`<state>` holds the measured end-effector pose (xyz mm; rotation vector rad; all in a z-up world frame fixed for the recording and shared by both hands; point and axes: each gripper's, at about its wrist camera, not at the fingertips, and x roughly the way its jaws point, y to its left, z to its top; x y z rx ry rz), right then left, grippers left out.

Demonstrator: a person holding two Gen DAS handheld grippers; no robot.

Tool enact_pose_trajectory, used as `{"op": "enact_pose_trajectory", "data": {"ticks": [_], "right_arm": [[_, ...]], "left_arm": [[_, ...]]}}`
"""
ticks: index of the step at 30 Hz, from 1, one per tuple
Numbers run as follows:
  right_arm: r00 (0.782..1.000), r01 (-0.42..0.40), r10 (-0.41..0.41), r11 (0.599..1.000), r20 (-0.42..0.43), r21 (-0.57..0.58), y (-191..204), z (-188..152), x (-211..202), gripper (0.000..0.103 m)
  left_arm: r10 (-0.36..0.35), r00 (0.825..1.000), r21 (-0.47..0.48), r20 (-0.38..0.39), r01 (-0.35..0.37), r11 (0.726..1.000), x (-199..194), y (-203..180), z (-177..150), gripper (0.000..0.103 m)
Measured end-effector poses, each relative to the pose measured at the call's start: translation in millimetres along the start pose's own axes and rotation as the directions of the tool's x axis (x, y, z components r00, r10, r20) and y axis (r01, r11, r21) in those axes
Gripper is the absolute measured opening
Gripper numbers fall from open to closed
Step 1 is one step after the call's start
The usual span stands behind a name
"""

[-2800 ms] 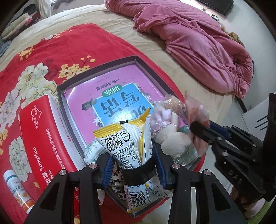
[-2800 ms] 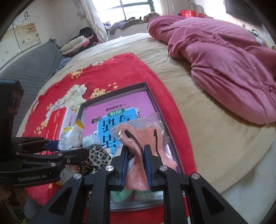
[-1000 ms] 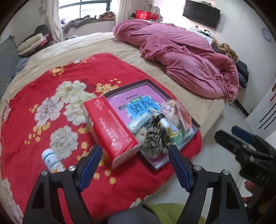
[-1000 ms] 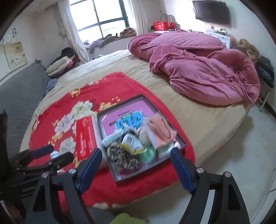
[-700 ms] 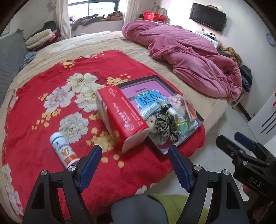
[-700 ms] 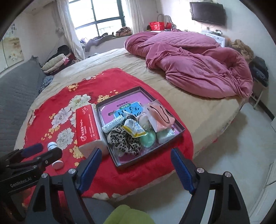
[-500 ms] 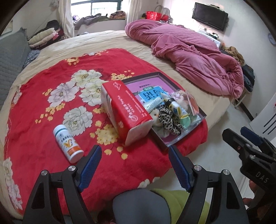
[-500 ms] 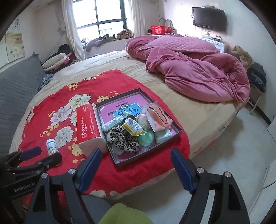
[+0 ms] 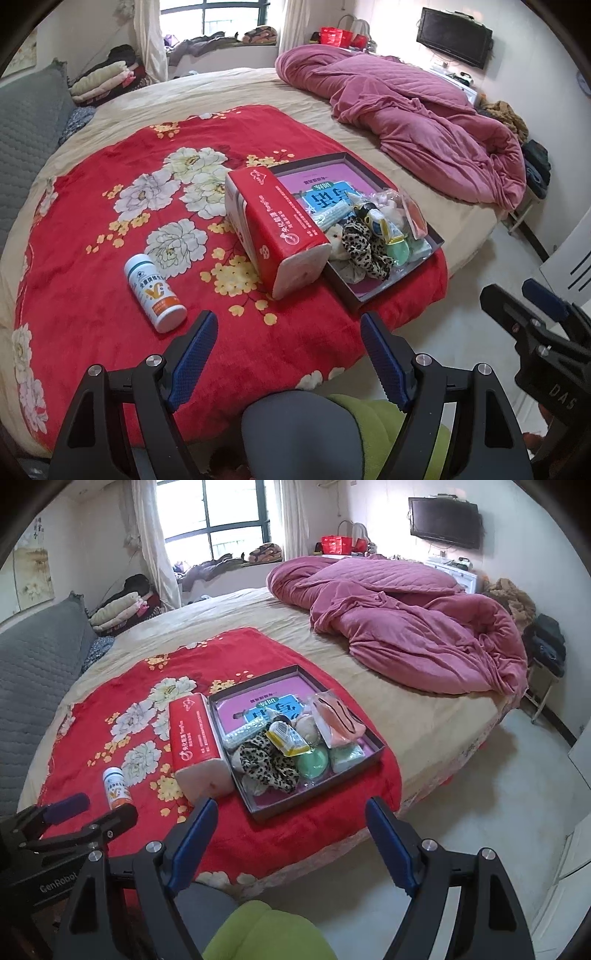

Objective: Organize soft objects

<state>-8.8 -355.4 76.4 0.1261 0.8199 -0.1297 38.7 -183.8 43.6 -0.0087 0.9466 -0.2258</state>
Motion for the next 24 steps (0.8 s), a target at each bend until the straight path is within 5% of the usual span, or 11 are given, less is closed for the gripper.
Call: {"op": "enact_pose_trajectory", "data": {"ticks": [24], "right_arm": [[1.0,-0.003,0.004,0.999,-0.029,0.043,-6.5,-15.7,5.3,0.082]], "left_arm": [[0.042,0.999,0.017,-0.001,-0.042,0.999,-1.7,-6.0,-8.9,0.081]]}}
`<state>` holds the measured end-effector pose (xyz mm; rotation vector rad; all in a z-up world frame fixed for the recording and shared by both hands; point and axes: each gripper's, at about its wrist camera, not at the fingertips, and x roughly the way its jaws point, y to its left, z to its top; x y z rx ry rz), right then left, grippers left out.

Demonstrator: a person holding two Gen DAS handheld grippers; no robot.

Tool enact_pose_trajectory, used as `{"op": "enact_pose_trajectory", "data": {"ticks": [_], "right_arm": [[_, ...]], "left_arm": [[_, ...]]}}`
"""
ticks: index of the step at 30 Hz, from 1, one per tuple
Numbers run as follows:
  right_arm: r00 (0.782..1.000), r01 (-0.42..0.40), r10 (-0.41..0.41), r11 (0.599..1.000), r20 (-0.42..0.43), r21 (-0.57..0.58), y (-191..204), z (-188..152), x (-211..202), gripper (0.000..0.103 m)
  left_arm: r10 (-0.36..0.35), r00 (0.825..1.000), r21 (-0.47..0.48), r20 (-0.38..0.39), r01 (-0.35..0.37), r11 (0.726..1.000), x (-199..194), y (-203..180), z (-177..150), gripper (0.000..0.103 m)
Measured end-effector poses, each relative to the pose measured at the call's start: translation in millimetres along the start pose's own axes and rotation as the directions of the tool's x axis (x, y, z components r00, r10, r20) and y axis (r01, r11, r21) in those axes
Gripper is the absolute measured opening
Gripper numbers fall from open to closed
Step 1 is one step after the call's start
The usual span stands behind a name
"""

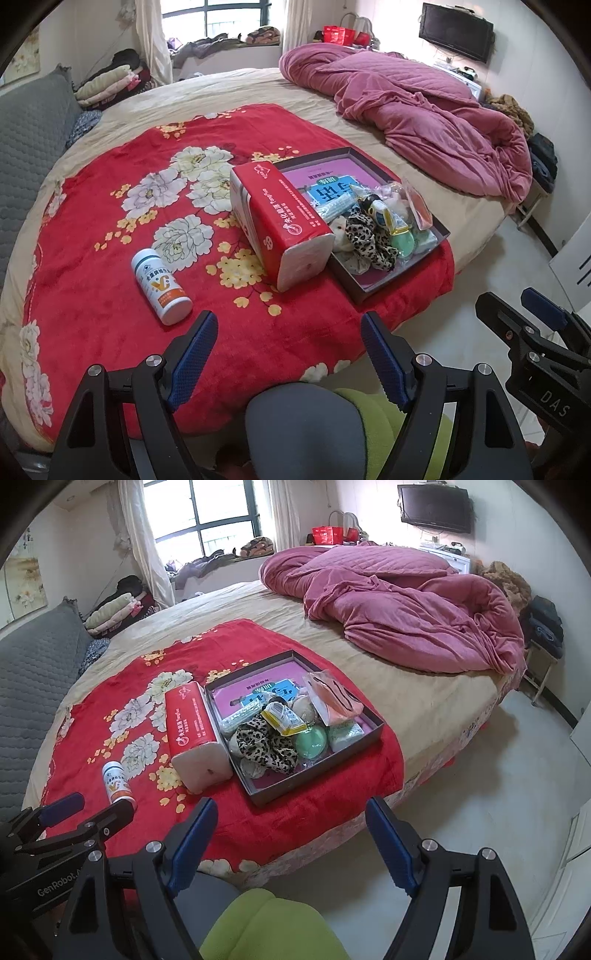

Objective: Organize soft objects

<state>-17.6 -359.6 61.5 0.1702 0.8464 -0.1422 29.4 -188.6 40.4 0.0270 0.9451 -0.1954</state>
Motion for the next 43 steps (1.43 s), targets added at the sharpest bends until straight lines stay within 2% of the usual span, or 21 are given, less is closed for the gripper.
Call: {"op": "enact_pose_trajectory", "data": {"ticks": [36,40,43], "right_arm": [[0.999,-0.017,0.017,1.0,-0.049,0.005,0.6,-5.4,13.2,0.082],[0.999,-0.016,0.016,1.0,-0.048,-0.005,3.2,-6.6,14.8,0.082],[0.999,-0.015,0.014,0.999,-0.034,-0.046,12.8,-7.3,17.1,0.082]], "left_arm": [[0.01,1.0,0.011,-0.023,-0.01,1.0,7.6,0.1,-3.7,0.081],[-0.023,0.999,0.012,-0.029,0.023,1.0,10.9,1.7,-4.8,0.081],[-0.064,0.998,-0.024,-0.025,0.064,0.998,12.5,12.7,-6.0,0.081]]}}
